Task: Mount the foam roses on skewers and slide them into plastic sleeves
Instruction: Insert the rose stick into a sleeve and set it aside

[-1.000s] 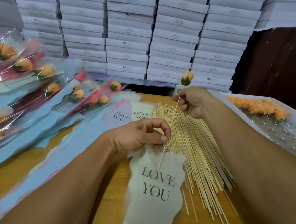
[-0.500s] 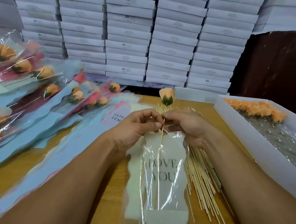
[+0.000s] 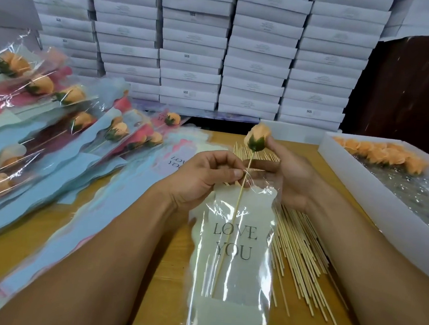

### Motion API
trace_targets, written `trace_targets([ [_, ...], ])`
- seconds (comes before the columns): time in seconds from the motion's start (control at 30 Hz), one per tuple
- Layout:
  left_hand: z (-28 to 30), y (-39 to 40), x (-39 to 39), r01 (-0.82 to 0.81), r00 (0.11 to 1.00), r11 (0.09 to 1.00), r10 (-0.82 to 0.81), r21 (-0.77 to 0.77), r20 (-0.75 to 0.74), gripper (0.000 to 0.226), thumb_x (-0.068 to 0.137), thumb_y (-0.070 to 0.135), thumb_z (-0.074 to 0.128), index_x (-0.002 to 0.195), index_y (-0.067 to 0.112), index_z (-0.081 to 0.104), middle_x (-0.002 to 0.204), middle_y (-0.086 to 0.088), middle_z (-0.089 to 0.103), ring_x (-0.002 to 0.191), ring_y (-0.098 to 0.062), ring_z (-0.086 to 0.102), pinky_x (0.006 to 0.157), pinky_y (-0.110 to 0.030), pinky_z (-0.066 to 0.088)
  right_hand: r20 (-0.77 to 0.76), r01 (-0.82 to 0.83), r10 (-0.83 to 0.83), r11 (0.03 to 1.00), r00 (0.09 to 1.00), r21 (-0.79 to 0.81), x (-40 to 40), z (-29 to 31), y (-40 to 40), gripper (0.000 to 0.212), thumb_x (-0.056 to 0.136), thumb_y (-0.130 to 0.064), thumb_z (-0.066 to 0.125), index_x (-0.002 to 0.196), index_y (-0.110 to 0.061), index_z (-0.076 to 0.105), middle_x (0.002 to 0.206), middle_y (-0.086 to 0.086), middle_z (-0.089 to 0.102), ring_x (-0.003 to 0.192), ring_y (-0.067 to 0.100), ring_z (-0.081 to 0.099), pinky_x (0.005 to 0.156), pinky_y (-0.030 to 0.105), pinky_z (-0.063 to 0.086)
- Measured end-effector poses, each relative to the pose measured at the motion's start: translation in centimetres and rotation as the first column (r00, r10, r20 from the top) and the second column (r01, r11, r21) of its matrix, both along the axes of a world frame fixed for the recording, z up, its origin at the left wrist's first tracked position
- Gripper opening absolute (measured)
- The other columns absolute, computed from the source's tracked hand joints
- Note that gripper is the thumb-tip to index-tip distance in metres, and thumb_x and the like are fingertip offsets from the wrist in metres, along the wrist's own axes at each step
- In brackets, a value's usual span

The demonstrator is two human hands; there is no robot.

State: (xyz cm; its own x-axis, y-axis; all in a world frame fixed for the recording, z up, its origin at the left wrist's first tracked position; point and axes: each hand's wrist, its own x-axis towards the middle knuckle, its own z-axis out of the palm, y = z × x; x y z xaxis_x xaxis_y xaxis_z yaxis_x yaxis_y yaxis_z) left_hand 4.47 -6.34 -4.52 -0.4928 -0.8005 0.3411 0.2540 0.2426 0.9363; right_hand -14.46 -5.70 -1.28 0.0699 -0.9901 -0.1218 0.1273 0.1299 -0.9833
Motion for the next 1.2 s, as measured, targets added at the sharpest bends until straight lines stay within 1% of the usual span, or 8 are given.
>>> trace_targets([
  [0.17, -0.1, 0.0, 0.0, 0.036, 0.998, 0.999, -0.036, -0.002, 0.051, 0.007, 0.08, 0.004, 0.065, 0.085, 0.007, 0.066, 0.076, -0.002, 0.07, 0.071, -0.01, 0.06, 0.07, -0.017, 0.047, 0.06, -0.007, 0.011, 0.998, 0.998, -0.058, -0.4, 0.0, -0.3, 0.022, 0.095, -0.036, 0.063, 0.101, -0.017, 0.072, 0.096, 0.011, 0.077, 0.082, 0.024, 0.065, 0.074, 0.036, 0.053],
  [0.3, -0.2, -0.2, 0.0, 0.038, 0.998, 0.999, -0.038, 0.005, 0.049, 0.008, 0.079, 0.003, 0.067, 0.086, 0.008, 0.067, 0.077, -0.001, 0.069, 0.07, -0.009, 0.06, 0.068, -0.017, 0.048, 0.042, -0.024, 0.025, 0.999, 0.999, -0.025, -0.6, -0.4, -0.4, 0.026, 0.101, -0.03, 0.055, 0.111, -0.013, 0.071, 0.09, 0.009, 0.077, 0.074, 0.019, 0.064, 0.062, 0.029, 0.053],
  [0.37, -0.1, -0.2, 0.0, 0.03, 0.999, 1.0, -0.029, -0.006, 0.04, 0.009, 0.079, 0.002, 0.067, 0.086, 0.008, 0.066, 0.077, 0.002, 0.068, 0.07, -0.007, 0.061, 0.068, -0.016, 0.048, 0.007, -0.038, 0.039, 0.999, 0.999, -0.02, -0.8, -0.5, -0.3, 0.025, 0.1, -0.03, 0.058, 0.107, -0.012, 0.073, 0.089, 0.01, 0.076, 0.074, 0.02, 0.065, 0.064, 0.031, 0.054],
  [0.5, 0.0, 0.0, 0.0, -0.028, 0.998, 0.999, 0.029, -0.039, 0.048, 0.009, 0.079, 0.003, 0.067, 0.086, 0.009, 0.066, 0.073, 0.007, 0.065, 0.068, -0.003, 0.058, 0.067, -0.014, 0.046, -0.018, -0.036, 0.035, 0.997, 0.999, -0.069, -0.6, -0.4, -0.1, 0.02, 0.099, -0.025, 0.06, 0.098, -0.011, 0.075, 0.084, 0.014, 0.075, 0.062, 0.019, 0.069, 0.048, 0.027, 0.051],
  [0.7, 0.1, 0.1, -0.1, -0.092, 0.995, 0.995, 0.094, -0.039, 0.032, 0.013, 0.081, 0.01, 0.069, 0.079, 0.023, 0.071, 0.08, -0.007, 0.056, 0.073, -0.015, 0.05, 0.071, -0.025, 0.042, -0.185, -0.072, 0.051, 0.992, 0.981, -0.107, -0.7, -0.5, 0.0, 0.023, 0.098, -0.031, 0.061, 0.097, -0.016, 0.079, 0.09, 0.008, 0.076, 0.082, 0.024, 0.066, 0.08, 0.044, 0.048],
  [0.83, 0.2, 0.1, -0.2, -0.114, 0.993, 0.993, 0.116, -0.039, 0.03, 0.013, 0.082, 0.012, 0.069, 0.079, 0.025, 0.071, 0.086, -0.014, 0.049, 0.076, -0.018, 0.046, 0.071, -0.029, 0.04, -0.209, -0.115, 0.089, 0.986, 0.974, -0.119, -0.5, -0.4, 0.4, 0.028, 0.099, -0.03, 0.06, 0.08, -0.027, 0.081, 0.089, 0.005, 0.075, 0.076, 0.018, 0.066, 0.074, 0.041, 0.046],
  [1.0, 0.2, 0.0, -0.2, -0.118, 0.992, 0.99, 0.12, -0.072, 0.025, 0.017, 0.084, 0.012, 0.067, 0.08, 0.027, 0.071, 0.084, -0.005, 0.064, 0.08, -0.014, 0.058, 0.078, -0.022, 0.045, -0.27, -0.066, 0.014, 0.981, 0.963, -0.185, 0.1, -0.3, 0.7, 0.027, 0.1, -0.025, 0.059, 0.079, -0.03, 0.074, 0.084, 0.005, 0.074, 0.078, 0.02, 0.067, 0.067, 0.036, 0.045],
  [1.2, 0.3, 0.2, -0.4, -0.175, 0.984, 0.983, 0.176, -0.05, 0.02, 0.014, 0.083, 0.014, 0.067, 0.077, 0.027, 0.069, 0.082, -0.014, 0.054, 0.073, -0.02, 0.054, 0.075, -0.028, 0.045, -0.336, -0.079, 0.029, 0.988, 0.941, -0.135, 0.6, -0.1, 1.1, 0.05, 0.103, -0.054, 0.043, 0.079, -0.023, 0.074, 0.074, -0.003, 0.073, 0.062, 0.005, 0.062, 0.065, 0.034, 0.041],
])
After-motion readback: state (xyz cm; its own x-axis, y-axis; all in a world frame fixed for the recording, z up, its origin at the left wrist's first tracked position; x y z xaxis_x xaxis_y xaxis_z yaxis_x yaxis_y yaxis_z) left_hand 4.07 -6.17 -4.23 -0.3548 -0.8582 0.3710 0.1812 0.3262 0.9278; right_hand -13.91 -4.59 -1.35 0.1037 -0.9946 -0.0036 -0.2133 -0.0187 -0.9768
